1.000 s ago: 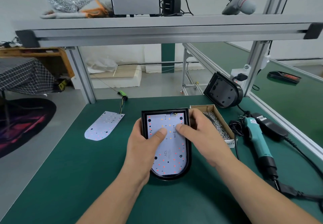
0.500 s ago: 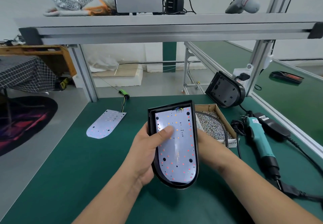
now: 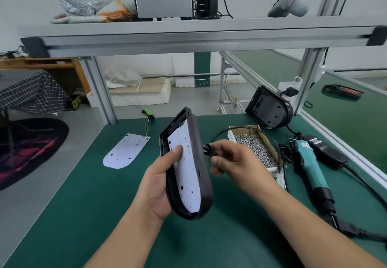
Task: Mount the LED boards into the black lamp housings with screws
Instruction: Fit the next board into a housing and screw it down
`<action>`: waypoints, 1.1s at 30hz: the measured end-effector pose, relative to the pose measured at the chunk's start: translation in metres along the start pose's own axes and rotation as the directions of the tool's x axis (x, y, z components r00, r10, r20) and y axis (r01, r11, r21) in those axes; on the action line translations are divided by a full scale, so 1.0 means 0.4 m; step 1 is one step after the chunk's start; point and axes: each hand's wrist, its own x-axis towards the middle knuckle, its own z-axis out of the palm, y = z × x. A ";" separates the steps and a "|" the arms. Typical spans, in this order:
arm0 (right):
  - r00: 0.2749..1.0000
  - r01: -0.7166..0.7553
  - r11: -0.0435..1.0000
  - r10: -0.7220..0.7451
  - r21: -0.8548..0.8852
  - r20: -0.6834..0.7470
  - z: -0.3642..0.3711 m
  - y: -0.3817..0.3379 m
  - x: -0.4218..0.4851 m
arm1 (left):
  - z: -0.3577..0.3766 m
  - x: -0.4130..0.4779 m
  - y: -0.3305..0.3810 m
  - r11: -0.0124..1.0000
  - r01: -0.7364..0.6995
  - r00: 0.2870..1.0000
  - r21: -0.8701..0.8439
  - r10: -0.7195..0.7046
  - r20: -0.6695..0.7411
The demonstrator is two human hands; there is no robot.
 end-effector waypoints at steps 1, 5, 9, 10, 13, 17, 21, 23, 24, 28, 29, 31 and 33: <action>1.000 0.004 1.000 -0.004 0.000 -0.027 -0.005 0.002 0.002 | -0.001 0.001 -0.002 1.000 0.013 1.000 -0.011 -0.013 -0.013; 0.998 0.023 0.999 -0.022 0.023 -0.065 0.010 0.000 -0.003 | -0.007 0.009 -0.006 0.998 0.063 0.997 -0.027 -0.062 0.040; 0.995 0.028 0.998 -0.023 0.059 -0.092 0.029 -0.003 -0.007 | -0.029 0.016 0.005 0.988 0.148 0.984 -0.046 -0.142 0.109; 0.995 0.026 0.999 -0.022 0.041 -0.099 0.030 -0.006 -0.006 | -0.035 0.018 0.007 0.985 0.170 0.980 -0.043 -0.164 0.113; 0.996 0.005 1.000 -0.007 -0.022 -0.085 0.032 -0.015 -0.003 | -0.048 0.021 0.005 0.977 0.213 0.966 0.004 -0.211 0.151; 1.000 0.003 0.999 -0.004 -0.049 -0.022 0.018 -0.018 -0.005 | -0.059 0.014 -0.003 0.967 0.239 0.927 0.092 -0.255 0.274; 0.997 0.035 0.970 -0.018 -0.240 0.071 0.004 -0.011 -0.007 | -0.065 0.019 -0.002 0.966 0.248 0.910 0.072 -0.257 0.324; 0.996 0.047 0.963 -0.025 -0.265 0.087 0.008 -0.008 -0.006 | -0.065 0.022 0.001 0.968 0.243 0.921 0.056 -0.249 0.300; 0.996 0.050 0.967 -0.031 -0.250 0.081 0.013 -0.008 -0.007 | -0.065 0.022 0.000 0.971 0.235 0.928 0.049 -0.239 0.285; 0.999 0.039 0.976 -0.038 -0.216 0.011 0.029 0.000 -0.007 | -0.056 0.019 -0.002 0.978 0.206 0.949 0.016 -0.204 0.240; 1.000 0.015 0.979 -0.014 -0.206 0.003 0.031 0.003 -0.007 | -0.054 0.018 -0.002 0.978 0.206 0.950 0.018 -0.204 0.237; 0.999 -0.032 0.978 0.032 -0.205 -0.003 0.028 0.006 -0.006 | -0.053 0.019 -0.004 0.977 0.212 0.950 0.021 -0.211 0.232; 0.999 -0.033 0.977 0.038 -0.211 0.019 0.023 0.000 -0.007 | -0.055 0.020 -0.003 0.977 0.215 0.953 0.002 -0.210 0.219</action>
